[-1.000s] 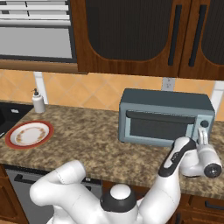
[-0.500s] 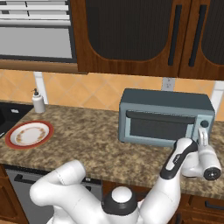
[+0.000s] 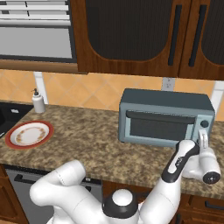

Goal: Pick up the kebab skewer and baguette bread, and place them inside the toaster oven. Close the toaster oven door and start by setting the timer.

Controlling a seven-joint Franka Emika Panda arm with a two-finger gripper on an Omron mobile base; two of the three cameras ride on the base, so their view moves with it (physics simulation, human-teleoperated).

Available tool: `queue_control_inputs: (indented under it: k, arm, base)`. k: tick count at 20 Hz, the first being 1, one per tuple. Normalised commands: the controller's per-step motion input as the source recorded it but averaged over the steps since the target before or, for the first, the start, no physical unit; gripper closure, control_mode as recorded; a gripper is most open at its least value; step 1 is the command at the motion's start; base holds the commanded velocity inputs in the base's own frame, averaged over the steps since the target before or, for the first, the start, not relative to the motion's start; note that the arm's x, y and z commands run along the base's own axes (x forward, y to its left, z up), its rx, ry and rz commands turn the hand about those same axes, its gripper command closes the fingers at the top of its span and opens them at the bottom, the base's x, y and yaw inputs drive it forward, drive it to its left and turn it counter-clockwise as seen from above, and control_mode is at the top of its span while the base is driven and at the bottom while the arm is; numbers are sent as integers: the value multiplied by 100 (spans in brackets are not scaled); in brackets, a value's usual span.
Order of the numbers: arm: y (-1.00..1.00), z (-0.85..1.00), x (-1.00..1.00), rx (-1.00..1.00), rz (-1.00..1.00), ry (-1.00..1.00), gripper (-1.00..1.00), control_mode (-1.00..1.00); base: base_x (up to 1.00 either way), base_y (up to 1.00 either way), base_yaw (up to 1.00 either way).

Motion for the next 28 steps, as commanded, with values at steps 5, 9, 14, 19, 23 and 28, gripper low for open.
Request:
queue_control_inputs:
  k: [5, 9, 14, 19, 23, 28]
  arm:
    - [0, 0, 5, 0, 0, 0, 100, -100]
    - [0, 0, 16, 0, 0, 0, 100, -100]
    - [0, 0, 3, 0, -1, 0, 100, -100]
    - [-3, 0, 0, 0, -4, 0, 100, -100]
    - [0, 2, 0, 1, -8, 3, 100, -100]
    - [0, 15, 0, 8, -3, 7, 100, -100]
  base:
    - [0, 0, 0]
    - [0, 0, 0]
    - [0, 0, 0]
    - [0, 0, 0]
    - [0, 0, 0]
    - [0, 0, 0]
